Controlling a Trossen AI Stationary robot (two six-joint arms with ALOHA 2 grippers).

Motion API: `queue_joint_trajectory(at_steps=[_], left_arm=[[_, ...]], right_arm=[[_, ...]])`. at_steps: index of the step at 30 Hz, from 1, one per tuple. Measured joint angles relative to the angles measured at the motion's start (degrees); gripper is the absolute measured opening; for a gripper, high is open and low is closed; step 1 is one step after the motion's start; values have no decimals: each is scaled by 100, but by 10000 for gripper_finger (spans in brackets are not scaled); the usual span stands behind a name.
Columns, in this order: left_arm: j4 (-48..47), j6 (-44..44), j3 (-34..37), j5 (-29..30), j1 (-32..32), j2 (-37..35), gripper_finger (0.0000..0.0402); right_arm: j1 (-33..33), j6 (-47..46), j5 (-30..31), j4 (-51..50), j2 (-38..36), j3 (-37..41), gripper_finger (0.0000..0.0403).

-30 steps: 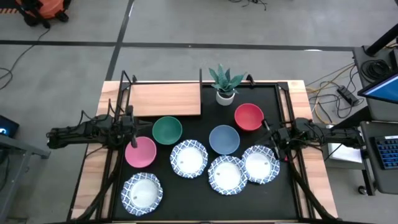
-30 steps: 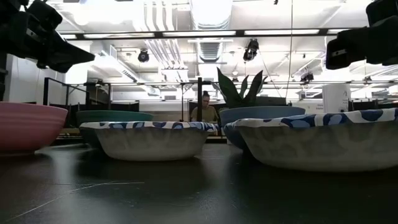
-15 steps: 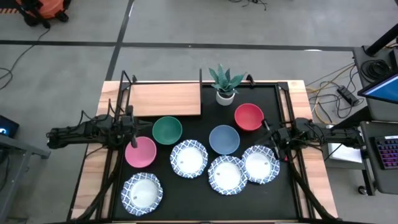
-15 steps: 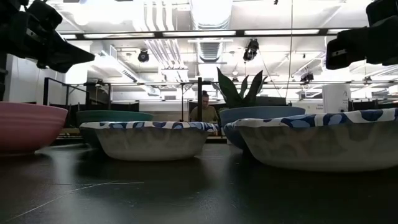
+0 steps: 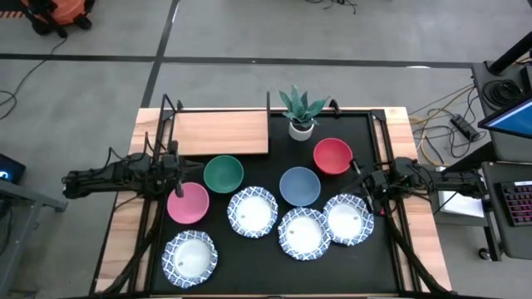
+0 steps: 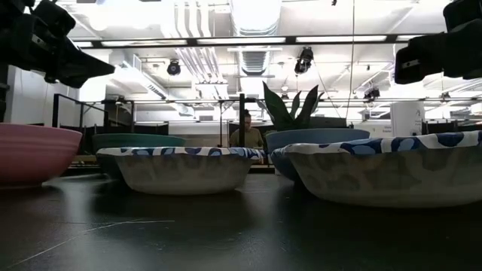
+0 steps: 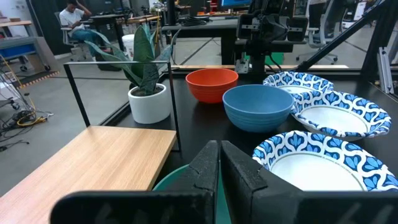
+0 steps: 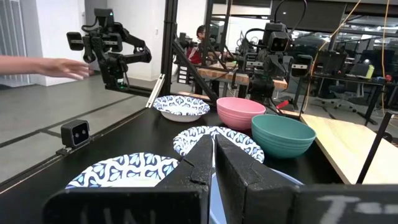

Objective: Place and stack bowls onto a shelf

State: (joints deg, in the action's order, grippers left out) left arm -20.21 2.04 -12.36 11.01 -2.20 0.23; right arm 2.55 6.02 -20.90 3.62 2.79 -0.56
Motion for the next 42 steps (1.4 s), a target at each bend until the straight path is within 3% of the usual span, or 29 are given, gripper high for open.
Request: queue_joint_trajectory(at_steps=[8,12,16,20,28,37,42], left_arm=[[5,315,0,2,-2,1,0],[438,416,40,1,-2,2,0],[1841,-665,138,8,-2,4,0],[2960,-831,149,37,-4,4,0],[4295,-859,148,46,-4,2,0],[4475,-915,-97,46,-4,4,0],[4503,-1579,-103,46,-4,121,0]], right_arm=[[0,-39,0,0,0,0,9],[-17,-1800,53,32,0,-1,9],[-3,-1563,1088,380,-2,-1,9],[-2,-1831,1650,790,59,0,9],[-77,-2274,1597,903,175,0,9],[-232,-2160,1646,1096,192,0,9],[-232,-2005,1664,1611,192,-1,9]])
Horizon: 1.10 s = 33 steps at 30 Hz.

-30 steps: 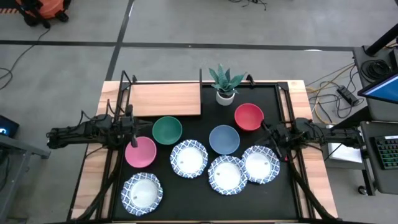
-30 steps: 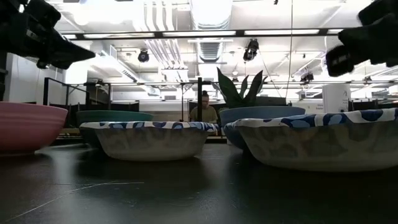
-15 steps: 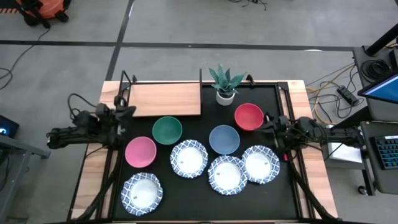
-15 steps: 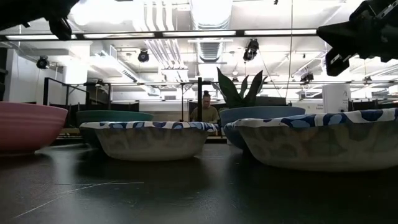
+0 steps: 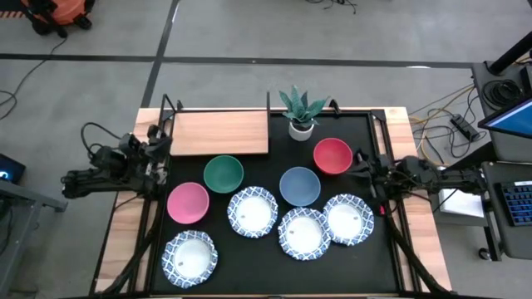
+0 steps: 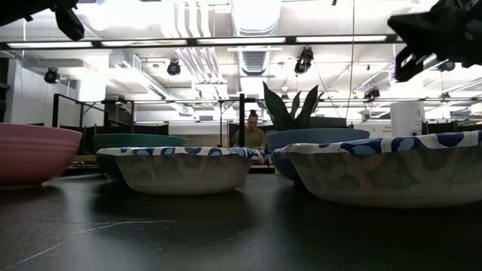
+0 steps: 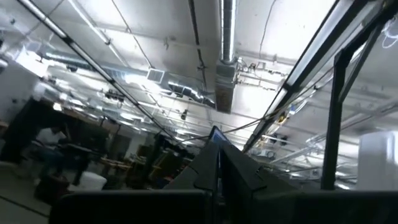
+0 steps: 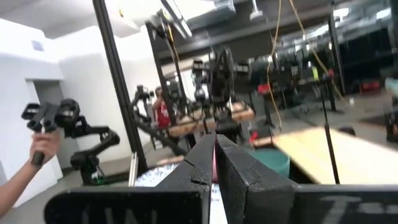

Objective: Place and stack bowls onto a shelf
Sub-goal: Put the white patterned bowl on the shelf

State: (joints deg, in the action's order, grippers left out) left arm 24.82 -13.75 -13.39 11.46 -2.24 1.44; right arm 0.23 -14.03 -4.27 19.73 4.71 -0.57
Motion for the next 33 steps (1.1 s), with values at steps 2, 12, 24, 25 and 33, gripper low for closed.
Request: queue_joint_trajectory(at_steps=[2,12,24,25,33], left_arm=[[25,-571,0,0,0,144,0],[784,-2327,2,-409,63,1891,0],[1877,-2914,-615,-424,639,4316,0],[1872,-2894,-771,-434,697,4480,0],[-1004,-2841,-2629,-556,1354,5637,0]], right_arm=[[0,107,6,91,0,-23,9],[4,285,192,-652,-2,-976,9],[2,419,-90,-3119,-15,-2404,9],[2,458,-160,-3085,-15,-2371,9],[2,820,-217,-2719,-17,-2215,9]])
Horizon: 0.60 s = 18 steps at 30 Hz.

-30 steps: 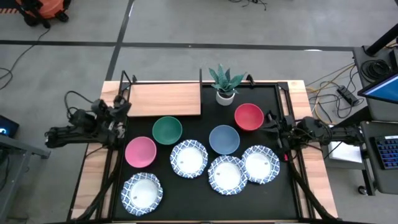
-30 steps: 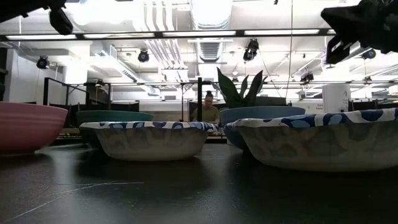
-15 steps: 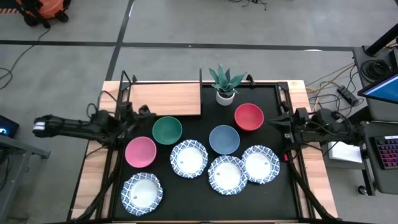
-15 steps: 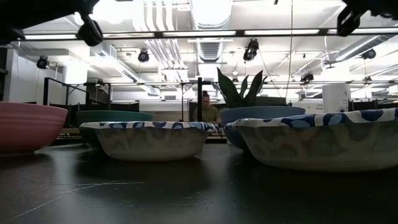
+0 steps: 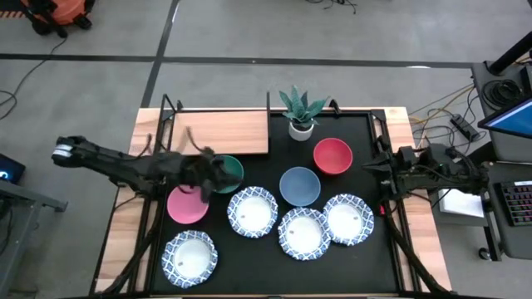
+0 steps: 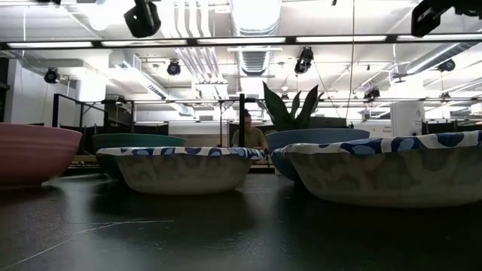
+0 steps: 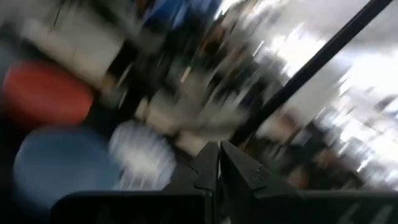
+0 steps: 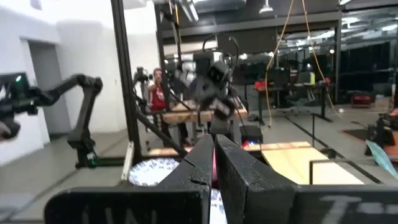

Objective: Place and stack bowls onto a shelf
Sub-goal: Put the white patterned bowl on the shelf

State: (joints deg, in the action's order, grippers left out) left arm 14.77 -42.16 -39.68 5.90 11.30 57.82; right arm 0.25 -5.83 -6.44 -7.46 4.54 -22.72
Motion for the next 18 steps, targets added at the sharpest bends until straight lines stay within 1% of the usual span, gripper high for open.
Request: queue_joint_trajectory(at_steps=[3,5,11,13,15,18], left_arm=[[-1576,-134,-865,262,322,526,0],[-2466,-114,-1439,278,546,902,0],[-4951,351,-3043,325,1207,2252,0],[-5612,343,-3497,365,1287,2693,1],[-6078,377,-3912,357,1319,3108,9],[-6762,592,-4416,314,1339,3683,35]], right_arm=[[0,-178,-8,-12,0,-24,9],[0,-230,-9,-98,0,-22,9],[0,-209,-9,-179,2,-11,9],[0,-214,-9,-173,2,-11,9],[0,-248,-9,-190,2,-11,9],[0,-255,-9,-210,2,-11,9]])
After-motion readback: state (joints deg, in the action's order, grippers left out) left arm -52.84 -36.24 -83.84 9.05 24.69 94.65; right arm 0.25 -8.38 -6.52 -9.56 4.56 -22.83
